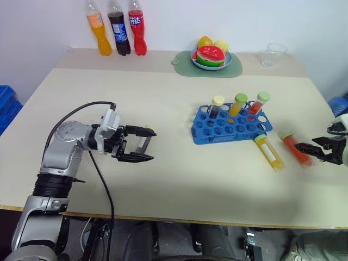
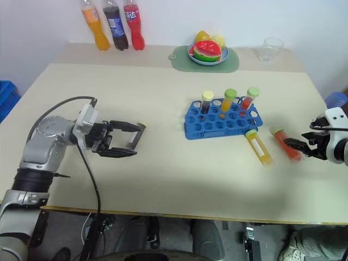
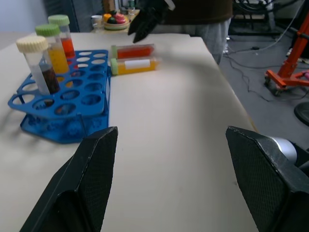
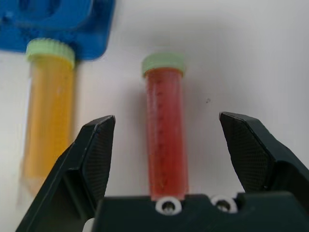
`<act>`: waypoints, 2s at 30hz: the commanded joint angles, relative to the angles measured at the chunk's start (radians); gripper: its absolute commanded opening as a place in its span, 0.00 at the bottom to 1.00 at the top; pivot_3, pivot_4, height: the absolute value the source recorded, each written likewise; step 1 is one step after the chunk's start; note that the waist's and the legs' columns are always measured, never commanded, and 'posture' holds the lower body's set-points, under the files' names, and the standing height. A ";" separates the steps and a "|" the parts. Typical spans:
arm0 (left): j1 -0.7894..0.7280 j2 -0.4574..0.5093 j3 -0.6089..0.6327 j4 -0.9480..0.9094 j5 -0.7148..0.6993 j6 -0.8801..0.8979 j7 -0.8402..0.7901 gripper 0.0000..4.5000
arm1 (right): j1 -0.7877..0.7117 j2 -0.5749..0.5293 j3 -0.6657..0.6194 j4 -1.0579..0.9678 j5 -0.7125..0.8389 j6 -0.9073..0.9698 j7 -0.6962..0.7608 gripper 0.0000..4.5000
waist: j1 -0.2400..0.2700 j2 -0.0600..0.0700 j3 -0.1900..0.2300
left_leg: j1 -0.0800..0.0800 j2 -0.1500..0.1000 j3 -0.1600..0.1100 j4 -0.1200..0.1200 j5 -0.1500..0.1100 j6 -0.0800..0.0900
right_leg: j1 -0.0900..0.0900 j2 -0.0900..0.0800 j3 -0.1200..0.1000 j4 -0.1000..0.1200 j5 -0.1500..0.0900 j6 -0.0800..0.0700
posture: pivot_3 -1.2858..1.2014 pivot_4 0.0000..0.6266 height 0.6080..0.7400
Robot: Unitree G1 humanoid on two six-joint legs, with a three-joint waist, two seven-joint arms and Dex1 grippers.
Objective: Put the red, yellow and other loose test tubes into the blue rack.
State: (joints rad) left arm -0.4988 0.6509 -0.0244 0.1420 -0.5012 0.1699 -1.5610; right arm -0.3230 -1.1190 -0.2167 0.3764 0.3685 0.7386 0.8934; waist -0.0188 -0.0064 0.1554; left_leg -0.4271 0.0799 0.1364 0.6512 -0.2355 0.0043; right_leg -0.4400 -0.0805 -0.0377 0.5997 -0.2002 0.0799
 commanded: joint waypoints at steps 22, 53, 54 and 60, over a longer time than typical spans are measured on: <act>0.152 0.066 0.073 -0.181 -0.040 0.036 0.122 0.82 | -0.517 0.098 0.336 0.632 -0.372 -0.220 0.226 0.36 | -0.001 0.000 0.000 | 0.000 0.000 0.002 0.000 0.000 0.000 | -0.001 -0.001 0.000 0.000 0.000 0.000 | 0.52 0.24 1.00; -0.049 -0.168 -0.041 0.124 0.107 -0.138 0.201 0.82 | 0.116 0.755 -0.261 -0.569 -0.103 -0.640 -0.415 0.36 | 0.002 0.000 0.000 | 0.000 0.000 0.001 0.001 0.000 -0.001 | 0.000 0.000 -0.001 0.004 0.001 0.003 | 0.52 0.24 1.00; -0.051 -0.168 -0.040 0.129 0.109 -0.140 0.200 0.82 | 0.108 0.766 -0.247 -0.528 -0.118 -0.688 -0.424 0.36 | 0.000 0.000 0.000 | 0.000 0.000 0.001 0.001 0.000 -0.001 | 0.000 0.000 -0.001 0.004 0.001 0.003 | 0.52 0.24 1.00; -0.044 -0.160 -0.023 0.126 0.106 -0.135 0.206 0.82 | 0.047 0.787 -0.194 -0.291 -0.167 -0.893 -0.481 0.36 | 0.000 0.000 0.000 | 0.001 0.000 0.001 0.001 0.000 -0.001 | -0.001 0.000 -0.001 0.006 0.000 0.004 | 0.52 0.24 1.00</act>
State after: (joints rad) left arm -0.5283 0.4790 -0.0645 0.2849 -0.3917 0.0490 -1.3544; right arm -0.2464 -0.3303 -0.4095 0.0561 0.2104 -0.0861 0.4295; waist -0.0190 -0.0060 0.1553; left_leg -0.4265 0.0799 0.1369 0.6524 -0.2352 0.0037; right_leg -0.4408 -0.0810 -0.0382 0.6068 -0.2001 0.0839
